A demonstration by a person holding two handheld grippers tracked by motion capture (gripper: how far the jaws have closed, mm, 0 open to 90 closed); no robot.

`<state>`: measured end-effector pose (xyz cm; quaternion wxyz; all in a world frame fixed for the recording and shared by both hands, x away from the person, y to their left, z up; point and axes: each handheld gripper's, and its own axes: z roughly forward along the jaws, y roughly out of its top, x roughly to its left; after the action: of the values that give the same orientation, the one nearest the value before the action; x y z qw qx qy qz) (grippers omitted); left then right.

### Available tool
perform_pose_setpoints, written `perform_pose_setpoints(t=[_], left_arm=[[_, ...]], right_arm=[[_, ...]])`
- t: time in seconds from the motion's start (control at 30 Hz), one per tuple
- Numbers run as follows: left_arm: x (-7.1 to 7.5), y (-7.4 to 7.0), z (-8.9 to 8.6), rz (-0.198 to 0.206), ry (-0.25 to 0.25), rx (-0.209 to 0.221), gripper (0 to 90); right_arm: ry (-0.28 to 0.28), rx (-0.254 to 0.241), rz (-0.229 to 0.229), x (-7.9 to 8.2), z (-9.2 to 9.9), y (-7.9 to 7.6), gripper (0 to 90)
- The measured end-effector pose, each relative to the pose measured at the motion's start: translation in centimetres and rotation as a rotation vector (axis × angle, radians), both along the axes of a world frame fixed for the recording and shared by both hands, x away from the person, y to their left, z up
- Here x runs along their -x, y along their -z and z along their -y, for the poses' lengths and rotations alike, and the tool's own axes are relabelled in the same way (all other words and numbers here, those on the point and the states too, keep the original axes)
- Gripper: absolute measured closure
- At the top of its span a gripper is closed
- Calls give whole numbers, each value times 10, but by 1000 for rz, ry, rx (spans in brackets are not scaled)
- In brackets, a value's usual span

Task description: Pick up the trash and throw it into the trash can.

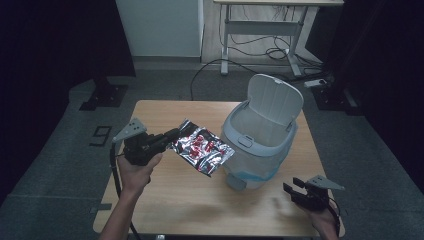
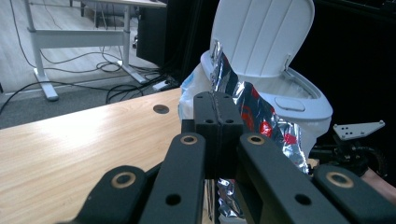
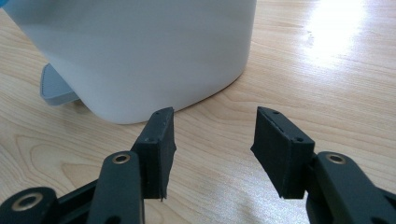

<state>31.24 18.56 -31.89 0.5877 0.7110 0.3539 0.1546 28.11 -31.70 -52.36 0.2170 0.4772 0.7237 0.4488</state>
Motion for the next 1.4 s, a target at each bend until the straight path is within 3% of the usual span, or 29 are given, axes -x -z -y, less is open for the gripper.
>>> perform_pose_setpoints(t=[0.77, 1.4], left_arm=[[-12, -27, 18, 11, 29, 11, 900], [-25, -36, 34, 14, 41, 10, 900]], right_arm=[[3, -1, -3, 0, 2, 0, 476], [4, 1, -7, 0, 3, 2, 476]])
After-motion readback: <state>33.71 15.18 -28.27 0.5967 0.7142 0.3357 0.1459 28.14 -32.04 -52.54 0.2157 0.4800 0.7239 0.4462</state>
